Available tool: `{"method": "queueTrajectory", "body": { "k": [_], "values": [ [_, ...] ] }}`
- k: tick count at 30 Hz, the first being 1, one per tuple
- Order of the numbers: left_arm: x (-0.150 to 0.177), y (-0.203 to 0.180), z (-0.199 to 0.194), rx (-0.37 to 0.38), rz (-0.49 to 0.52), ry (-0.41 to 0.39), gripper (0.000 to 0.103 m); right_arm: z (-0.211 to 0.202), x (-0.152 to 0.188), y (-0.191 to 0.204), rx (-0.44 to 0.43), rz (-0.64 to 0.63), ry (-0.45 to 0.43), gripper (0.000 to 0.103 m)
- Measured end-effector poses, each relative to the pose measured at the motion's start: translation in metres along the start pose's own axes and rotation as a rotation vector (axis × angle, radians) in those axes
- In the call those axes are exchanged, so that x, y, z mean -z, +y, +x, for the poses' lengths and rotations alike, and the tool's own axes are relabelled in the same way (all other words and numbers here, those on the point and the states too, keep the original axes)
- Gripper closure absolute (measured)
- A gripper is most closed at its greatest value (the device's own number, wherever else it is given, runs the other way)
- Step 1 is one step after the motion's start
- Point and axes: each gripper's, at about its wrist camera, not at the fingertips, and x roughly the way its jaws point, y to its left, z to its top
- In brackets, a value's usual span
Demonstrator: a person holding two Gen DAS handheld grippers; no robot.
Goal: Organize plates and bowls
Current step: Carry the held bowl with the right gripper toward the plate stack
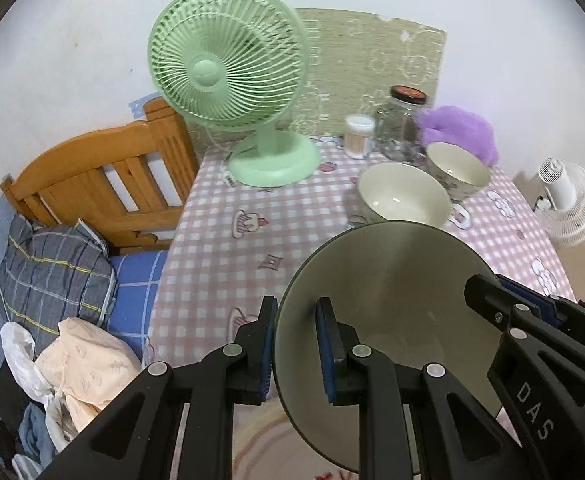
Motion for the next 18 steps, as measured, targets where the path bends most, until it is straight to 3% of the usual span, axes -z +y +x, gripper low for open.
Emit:
{"method": "queueTrajectory", "body": {
  "k": [8,18],
  "values": [
    [0.023,-0.047,-0.014,0.021,0.019,0.020,0.086,-0.020,0.027,-0.049,0.017,0.000,0.019,0.087],
    [0.052,-0.111,-0.006,0.023,-0.006,0.105,0.086,-0.019,0.051,-0.110,0.031,-0.061,0.101,0.087]
  ]
}}
